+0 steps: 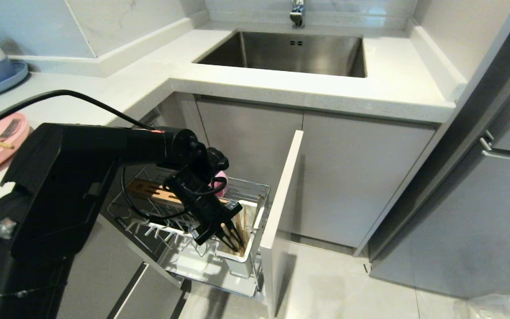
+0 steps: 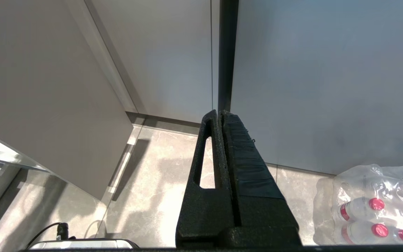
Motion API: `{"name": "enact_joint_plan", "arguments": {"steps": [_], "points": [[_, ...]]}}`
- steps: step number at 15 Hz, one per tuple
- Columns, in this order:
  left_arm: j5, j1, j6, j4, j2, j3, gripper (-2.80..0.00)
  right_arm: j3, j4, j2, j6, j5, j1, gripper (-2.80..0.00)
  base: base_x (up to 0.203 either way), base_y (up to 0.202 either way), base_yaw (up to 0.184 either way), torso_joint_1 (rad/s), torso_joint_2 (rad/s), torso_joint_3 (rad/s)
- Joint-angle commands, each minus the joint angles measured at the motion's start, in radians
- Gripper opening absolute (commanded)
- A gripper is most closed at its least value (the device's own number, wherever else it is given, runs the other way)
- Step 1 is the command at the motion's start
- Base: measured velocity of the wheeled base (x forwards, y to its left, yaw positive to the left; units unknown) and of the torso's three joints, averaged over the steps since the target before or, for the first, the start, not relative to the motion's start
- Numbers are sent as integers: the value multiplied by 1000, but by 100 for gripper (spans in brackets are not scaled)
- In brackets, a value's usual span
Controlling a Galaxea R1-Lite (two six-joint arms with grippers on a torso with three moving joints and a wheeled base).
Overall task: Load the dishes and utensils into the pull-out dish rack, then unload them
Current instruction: Pick up the chopsticks and place it in the cupboard
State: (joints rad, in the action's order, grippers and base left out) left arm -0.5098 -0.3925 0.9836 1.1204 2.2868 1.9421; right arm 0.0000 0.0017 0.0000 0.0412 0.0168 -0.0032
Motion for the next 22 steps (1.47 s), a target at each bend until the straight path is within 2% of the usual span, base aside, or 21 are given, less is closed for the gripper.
{"name": "enact_joint_plan", "arguments": {"steps": [1, 8, 9, 15, 22], "points": [[-3, 1, 6, 6, 10, 0, -280, 2, 0, 0, 0, 0, 0, -280, 0, 0, 0, 0, 0, 0], [-3, 3, -15, 9, 13, -2, -280, 2, 0, 0, 0, 0, 0, -280, 0, 0, 0, 0, 0, 0], [-3, 4, -14, 9, 11, -1, 0, 2, 0, 0, 0, 0, 0, -280, 0, 0, 0, 0, 0, 0], [-3, 4, -13, 11, -26, -1, 0, 2, 0, 0, 0, 0, 0, -280, 0, 0, 0, 0, 0, 0], [4, 4, -11, 14, -168, -9, 0, 2, 0, 0, 0, 0, 0, -280, 0, 0, 0, 0, 0, 0]]}}
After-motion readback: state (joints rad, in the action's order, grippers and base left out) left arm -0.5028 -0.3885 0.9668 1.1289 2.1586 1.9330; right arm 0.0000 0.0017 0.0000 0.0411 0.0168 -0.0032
